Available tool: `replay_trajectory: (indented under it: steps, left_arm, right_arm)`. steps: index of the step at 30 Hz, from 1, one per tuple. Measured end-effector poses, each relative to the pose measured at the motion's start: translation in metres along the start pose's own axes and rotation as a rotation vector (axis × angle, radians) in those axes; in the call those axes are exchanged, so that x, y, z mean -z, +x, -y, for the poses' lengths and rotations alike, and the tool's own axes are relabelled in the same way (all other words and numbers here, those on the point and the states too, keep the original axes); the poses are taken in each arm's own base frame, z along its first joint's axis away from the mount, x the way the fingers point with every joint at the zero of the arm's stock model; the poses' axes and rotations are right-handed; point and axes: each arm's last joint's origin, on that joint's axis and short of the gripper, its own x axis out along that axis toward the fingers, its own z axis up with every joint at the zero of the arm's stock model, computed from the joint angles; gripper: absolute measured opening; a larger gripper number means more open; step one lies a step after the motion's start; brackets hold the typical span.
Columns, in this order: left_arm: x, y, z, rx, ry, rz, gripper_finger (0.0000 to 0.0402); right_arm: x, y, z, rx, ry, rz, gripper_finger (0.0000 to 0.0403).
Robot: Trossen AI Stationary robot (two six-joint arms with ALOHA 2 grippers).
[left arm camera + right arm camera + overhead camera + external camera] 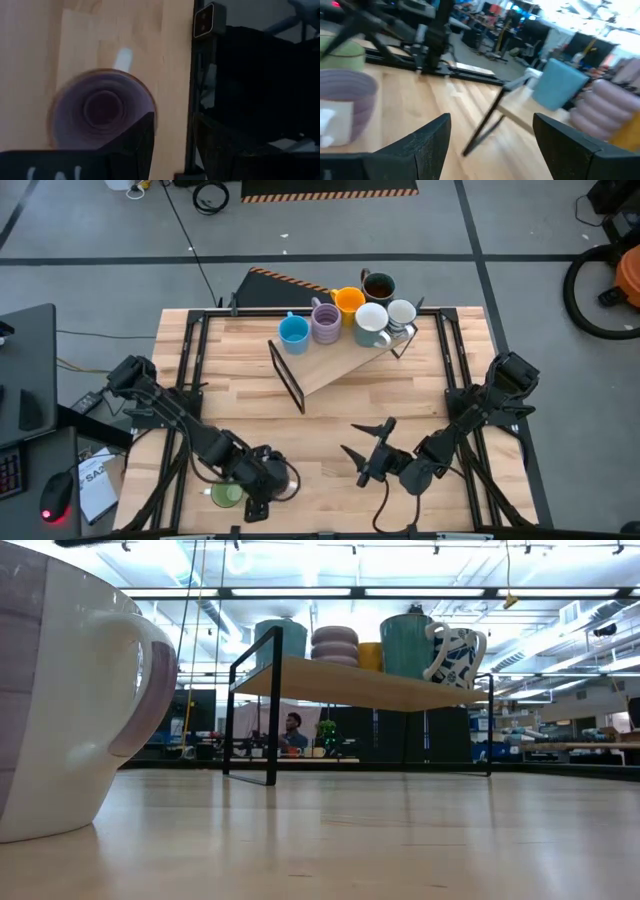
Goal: Place coffee mugs
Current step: Put the purple/white cup on the shelf
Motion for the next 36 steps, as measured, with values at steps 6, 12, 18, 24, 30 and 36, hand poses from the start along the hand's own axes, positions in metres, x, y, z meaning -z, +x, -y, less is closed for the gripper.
replay_trajectory:
  steps: [6, 12, 18, 24, 30, 36]
  left_arm:
    - [0.007, 0.012, 0.010, -0.060, -0.053, -0.038, 0.0142]
    - [0.008, 0.018, 0.014, -0.169, -0.057, -0.044, 0.0142]
    - [0.000, 0.022, 0.020, -0.225, -0.024, -0.003, 0.0142]
    - [0.003, 0.041, 0.017, -0.280, 0.048, -0.044, 0.0142]
    - [0.006, 0.053, 0.012, -0.321, 0.070, -0.087, 0.0142]
    - [0.007, 0.059, 0.008, -0.346, 0.116, -0.123, 0.0141]
  right_arm:
    - [-0.003, -0.003, 0.001, 0.055, -0.040, -0.001, 0.0288]
    - [-0.003, 0.007, 0.005, 0.059, -0.048, -0.004, 0.0288]
    - [-0.003, 0.016, 0.007, 0.038, -0.046, -0.004, 0.0288]
    - [-0.003, 0.019, 0.007, 0.021, -0.043, -0.002, 0.0288]
    - [-0.003, 0.018, 0.007, 0.019, -0.040, -0.001, 0.0288]
    - [-0.002, 0.018, 0.007, 0.015, -0.011, -0.003, 0.0288]
